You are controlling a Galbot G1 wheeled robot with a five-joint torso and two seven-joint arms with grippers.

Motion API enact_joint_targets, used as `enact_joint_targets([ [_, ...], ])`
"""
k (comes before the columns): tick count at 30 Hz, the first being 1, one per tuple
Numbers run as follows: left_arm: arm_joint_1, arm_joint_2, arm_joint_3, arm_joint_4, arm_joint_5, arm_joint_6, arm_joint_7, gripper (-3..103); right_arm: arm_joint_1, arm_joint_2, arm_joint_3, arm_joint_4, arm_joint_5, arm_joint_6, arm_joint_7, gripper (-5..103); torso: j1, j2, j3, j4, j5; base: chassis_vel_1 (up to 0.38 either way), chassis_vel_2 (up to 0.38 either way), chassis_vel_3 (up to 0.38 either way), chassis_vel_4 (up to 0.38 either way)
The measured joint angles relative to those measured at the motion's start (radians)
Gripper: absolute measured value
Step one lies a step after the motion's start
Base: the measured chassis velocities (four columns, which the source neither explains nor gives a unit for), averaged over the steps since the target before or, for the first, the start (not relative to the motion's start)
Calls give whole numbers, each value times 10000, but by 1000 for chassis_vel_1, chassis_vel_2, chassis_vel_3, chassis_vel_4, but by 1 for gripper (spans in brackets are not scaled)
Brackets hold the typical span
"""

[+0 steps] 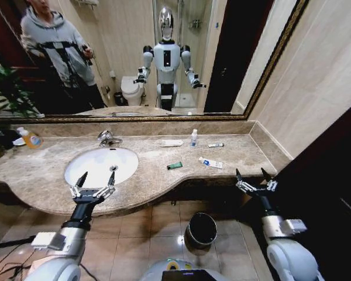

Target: Pick up the trash from the sink and place it in the trash bin.

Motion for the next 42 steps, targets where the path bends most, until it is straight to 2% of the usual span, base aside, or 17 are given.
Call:
enact_joint_targets([
  [17, 0, 0, 0, 0, 0, 0, 0, 100, -147, 459, 3, 40, -91, 65, -237, 100, 0, 0, 0, 1, 0, 0, 0, 0, 0],
  [29, 0, 0, 0, 0, 0, 0, 0, 100, 129, 500, -203, 465, -142, -537, -209, 100, 0, 0, 0, 1, -1, 0, 0, 0, 0],
  [42, 0, 0, -1, 0, 0, 0, 0, 100, 601, -10, -475, 100, -261, -1053, -594, 100, 0, 0, 0, 3, 0, 0, 0, 0, 0],
])
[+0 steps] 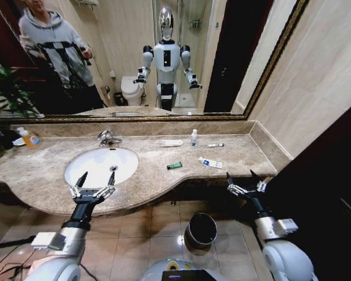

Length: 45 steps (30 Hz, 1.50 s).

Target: Pick up the trash from the sink and place it in the trash bin.

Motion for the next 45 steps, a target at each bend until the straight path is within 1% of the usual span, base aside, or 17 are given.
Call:
enact_joint_targets([
  [5, 0, 0, 0, 0, 0, 0, 0, 100, -52, -107, 27, -27, 22, -193, -164, 100, 0, 0, 0, -3, -2, 0, 0, 0, 0],
  [11, 0, 0, 0, 0, 0, 0, 0, 100, 567, -344, -264, -368, -93, -452, -197, 100, 0, 0, 0, -1, -1, 0, 0, 0, 0],
  [16, 0, 0, 0, 0, 0, -1, 0, 100, 757, -547, -438, -560, -168, -567, -314, 100, 0, 0, 0, -2, -1, 0, 0, 0, 0],
  [20, 0, 0, 0, 0, 0, 0, 0, 100, 1490, -1104, -890, -1350, -99, -611, -469, 100, 0, 0, 0, -1, 1, 0, 0, 0, 0],
  [25, 0, 0, 0, 0, 0, 0, 0, 100, 2108, -1325, -1278, -1718, 92, -806, -380, 100, 0, 0, 0, -1, -1, 0, 0, 0, 0],
  [28, 0, 0, 0, 0, 0, 0, 0, 100, 2834, -1517, -1879, -2218, 121, -987, -244, 100, 0, 0, 0, -2, -1, 0, 0, 0, 0],
  [36, 0, 0, 1, 0, 0, 0, 0, 100, 3834, -1633, -2515, -2990, 126, -1140, -74, 100, 0, 0, 1, -1, -1, 0, 0, 0, 0],
  [40, 0, 0, 0, 0, 0, 0, 0, 100, 4623, -1660, -2989, -3610, 30, -1178, 179, 100, 0, 0, 1, -1, -1, 0, 0, 0, 0],
  [45, 0, 0, 0, 0, 0, 0, 0, 100, 5307, -1521, -3371, -4409, -44, -1244, 265, 100, 0, 0, 1, -1, -1, 0, 0, 0, 0],
])
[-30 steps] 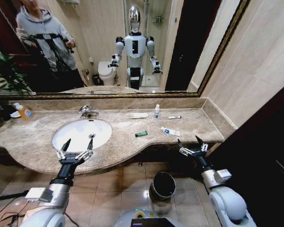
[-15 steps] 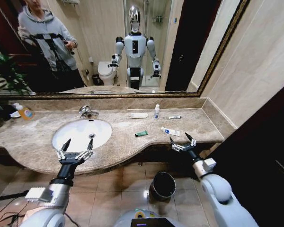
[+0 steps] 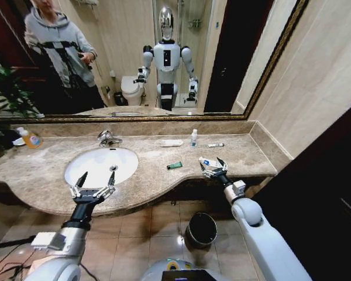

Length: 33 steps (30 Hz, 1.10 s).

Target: Pick up the trash from the sink and place it in the trash bin.

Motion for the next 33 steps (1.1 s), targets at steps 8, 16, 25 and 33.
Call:
enact_joint_targets([
  [8, 0, 0, 0, 0, 0, 0, 0, 100, 784, 63, -608, -770, -133, -67, 93, 100, 0, 0, -1, 0, 0, 0, 0, 0, 0],
  [16, 0, 0, 0, 0, 0, 0, 0, 100, 1389, 205, -1160, -1451, -121, -137, 123, 100, 0, 0, -1, -1, 0, 0, 0, 0, 0],
  [25, 0, 0, 0, 0, 0, 0, 0, 100, 1897, 403, -1405, -2284, -118, 110, 123, 100, -1, 0, -1, 0, 1, 0, 0, 0, 0],
  [33, 0, 0, 0, 0, 0, 0, 0, 100, 2212, 394, -1412, -2912, -91, 282, 163, 103, -1, 0, -1, 0, 0, 0, 0, 0, 0],
])
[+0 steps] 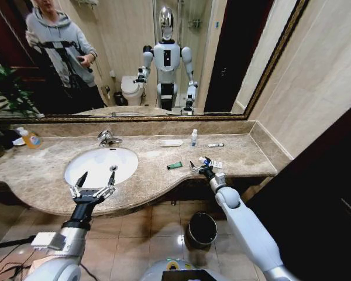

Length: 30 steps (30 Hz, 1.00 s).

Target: Pick up the trash from the sink and place it in the trash bin.

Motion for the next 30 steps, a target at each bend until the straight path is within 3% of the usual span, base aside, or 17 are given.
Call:
enact_joint_targets([
  [9, 0, 0, 0, 0, 0, 0, 0, 100, 44, -35, 25, -15, 53, -19, 79, 82, 0, 0, 0, 0, 0, 0, 0, 0, 0],
  [10, 0, 0, 0, 0, 0, 0, 0, 100, 26, -41, 47, 0, 53, -19, 79, 71, 0, 0, 0, 0, 0, 0, 0, 0, 0],
  [11, 0, 0, 0, 0, 0, 0, 0, 100, 6, -40, 68, 9, 53, -18, 79, 71, 0, 0, 0, 0, 1, 0, 0, 0, 0],
  [14, 0, 0, 0, 0, 0, 0, 0, 100, -142, 39, 181, 51, 79, 7, 102, 54, 0, 0, 0, 0, 1, 0, 0, 0, 0],
  [21, 0, 0, 0, 0, 0, 0, 0, 100, -223, 22, 283, 103, 87, 54, 100, 35, 0, 0, 0, 0, 1, 0, 0, 0, 0],
  [30, 0, 0, 0, 0, 0, 0, 0, 100, -353, -152, 554, 363, 249, 115, 24, 33, 0, 0, 0, 0, 1, 0, 0, 0, 0],
])
